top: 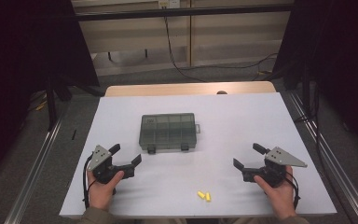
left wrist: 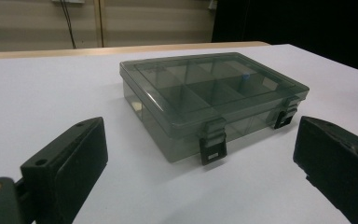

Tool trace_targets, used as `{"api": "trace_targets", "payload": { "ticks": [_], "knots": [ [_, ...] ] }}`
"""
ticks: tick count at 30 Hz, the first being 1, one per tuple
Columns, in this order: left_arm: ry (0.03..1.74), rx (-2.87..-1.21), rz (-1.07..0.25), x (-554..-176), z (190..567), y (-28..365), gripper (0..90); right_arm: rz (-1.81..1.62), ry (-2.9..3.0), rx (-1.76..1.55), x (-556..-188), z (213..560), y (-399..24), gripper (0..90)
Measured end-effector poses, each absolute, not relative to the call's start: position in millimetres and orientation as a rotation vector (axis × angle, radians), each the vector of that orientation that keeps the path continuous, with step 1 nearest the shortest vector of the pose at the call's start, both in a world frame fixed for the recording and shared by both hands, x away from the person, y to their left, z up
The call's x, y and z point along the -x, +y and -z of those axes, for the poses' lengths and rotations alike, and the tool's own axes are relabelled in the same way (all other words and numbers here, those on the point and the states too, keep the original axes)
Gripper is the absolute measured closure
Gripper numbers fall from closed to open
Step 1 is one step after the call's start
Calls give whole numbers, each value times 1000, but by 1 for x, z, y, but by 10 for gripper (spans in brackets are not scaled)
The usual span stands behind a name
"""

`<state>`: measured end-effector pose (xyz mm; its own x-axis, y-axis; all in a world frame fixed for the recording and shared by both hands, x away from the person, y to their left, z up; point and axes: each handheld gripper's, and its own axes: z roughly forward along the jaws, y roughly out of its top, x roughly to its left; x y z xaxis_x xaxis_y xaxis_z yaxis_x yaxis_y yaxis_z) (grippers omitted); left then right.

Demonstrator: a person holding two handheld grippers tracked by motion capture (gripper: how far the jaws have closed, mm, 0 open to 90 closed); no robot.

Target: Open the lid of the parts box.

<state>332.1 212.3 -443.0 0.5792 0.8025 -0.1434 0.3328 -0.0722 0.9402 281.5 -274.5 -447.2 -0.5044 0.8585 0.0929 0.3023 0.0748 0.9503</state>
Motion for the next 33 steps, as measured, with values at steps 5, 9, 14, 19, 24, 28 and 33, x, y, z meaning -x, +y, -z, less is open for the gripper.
{"api": "trace_targets", "payload": {
  "ticks": [5, 9, 14, 19, 24, 28, 33],
  "knots": [
    [971, -1652, -499, -334, 442, 211, 30, -1429, 1870, -1135, -286, 447, -268, 36],
    [964, -1664, -504, -337, 442, 210, 30, -1421, 1875, -1132, -294, 446, -262, 39],
    [963, -1674, -508, -340, 443, 209, 30, -1417, 1877, -1131, -299, 447, -258, 39],
    [967, -1671, -502, -342, 443, 210, 30, -1411, 1876, -1136, -304, 447, -256, 40],
    [974, -1675, -502, -345, 443, 209, 32, -1407, 1875, -1134, -309, 447, -251, 44],
    [974, -1679, -515, -347, 442, 208, 34, -1402, 1887, -1132, -312, 448, -247, 45],
    [970, -1692, -509, -350, 443, 207, 36, -1385, 1888, -1135, -315, 448, -243, 44]
  ]
}}
